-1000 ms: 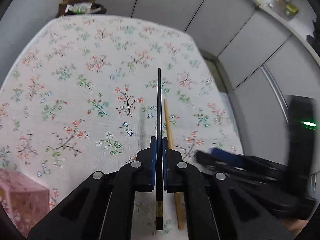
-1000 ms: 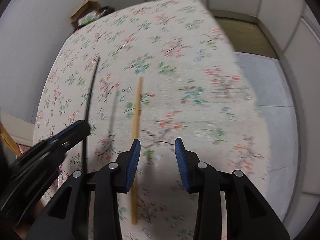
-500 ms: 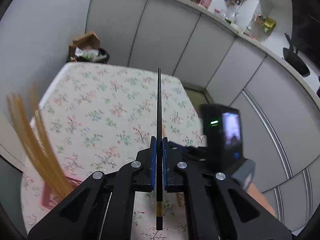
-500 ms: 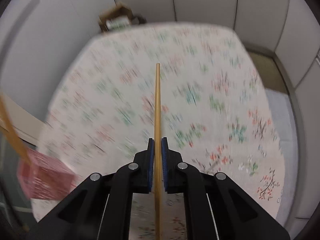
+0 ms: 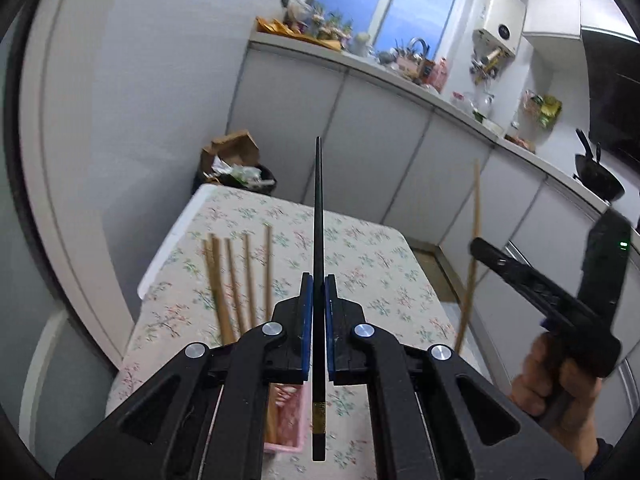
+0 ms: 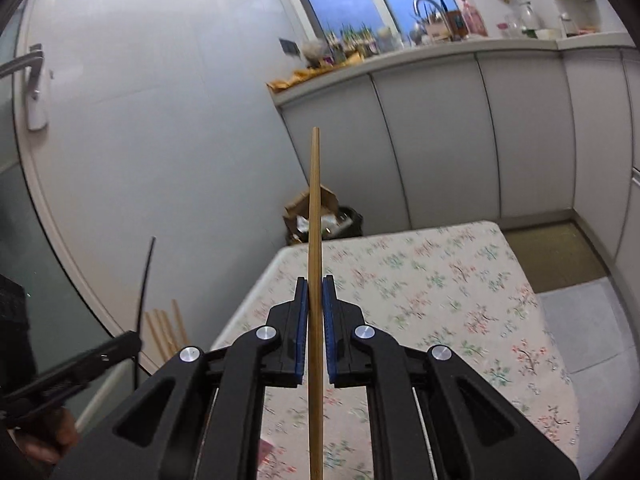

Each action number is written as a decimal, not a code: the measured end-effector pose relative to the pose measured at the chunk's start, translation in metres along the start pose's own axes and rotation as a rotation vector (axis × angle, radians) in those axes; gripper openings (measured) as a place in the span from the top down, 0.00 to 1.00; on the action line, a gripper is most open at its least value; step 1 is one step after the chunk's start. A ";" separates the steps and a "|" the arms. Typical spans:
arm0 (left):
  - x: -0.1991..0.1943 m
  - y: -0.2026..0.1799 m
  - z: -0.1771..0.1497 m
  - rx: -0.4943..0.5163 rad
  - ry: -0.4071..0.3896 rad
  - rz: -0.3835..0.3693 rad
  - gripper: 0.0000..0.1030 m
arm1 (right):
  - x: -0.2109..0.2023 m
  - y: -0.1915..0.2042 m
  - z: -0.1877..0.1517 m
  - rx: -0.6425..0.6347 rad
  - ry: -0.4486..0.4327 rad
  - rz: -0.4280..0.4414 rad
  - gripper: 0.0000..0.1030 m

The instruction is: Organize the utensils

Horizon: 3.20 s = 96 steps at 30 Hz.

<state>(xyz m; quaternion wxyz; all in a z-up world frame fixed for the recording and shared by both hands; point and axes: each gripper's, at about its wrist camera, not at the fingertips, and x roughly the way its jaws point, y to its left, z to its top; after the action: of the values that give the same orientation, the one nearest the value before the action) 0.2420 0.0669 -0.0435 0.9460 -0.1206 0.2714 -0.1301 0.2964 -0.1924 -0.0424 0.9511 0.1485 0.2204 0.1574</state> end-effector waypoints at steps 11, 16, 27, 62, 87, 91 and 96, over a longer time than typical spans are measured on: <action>0.018 0.025 -0.022 0.014 -0.002 0.073 0.95 | 0.014 0.045 -0.023 -0.033 -0.009 0.056 0.93; 0.023 0.025 -0.028 0.045 0.064 0.109 0.95 | 0.016 0.053 -0.030 -0.032 -0.006 0.062 0.93; 0.006 0.030 -0.012 0.008 0.146 0.085 0.94 | 0.025 0.074 -0.043 0.009 -0.061 0.085 0.93; -0.095 -0.038 -0.048 0.134 0.139 0.280 0.19 | -0.120 0.072 -0.070 -0.001 0.125 0.030 0.45; -0.278 -0.129 -0.079 0.152 -0.019 0.273 0.07 | -0.325 0.099 -0.098 -0.089 0.114 -0.115 0.07; -0.285 -0.137 -0.080 0.173 -0.026 0.256 0.07 | -0.332 0.100 -0.093 -0.081 0.104 -0.123 0.07; -0.283 -0.136 -0.081 0.173 -0.026 0.263 0.07 | -0.337 0.101 -0.088 -0.080 0.085 -0.152 0.07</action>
<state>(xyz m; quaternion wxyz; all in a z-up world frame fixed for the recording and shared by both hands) -0.0581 0.0147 0.0669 0.9651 -0.0038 0.2604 -0.0263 -0.0558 -0.2050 0.0430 0.9552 0.0862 0.2649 0.0997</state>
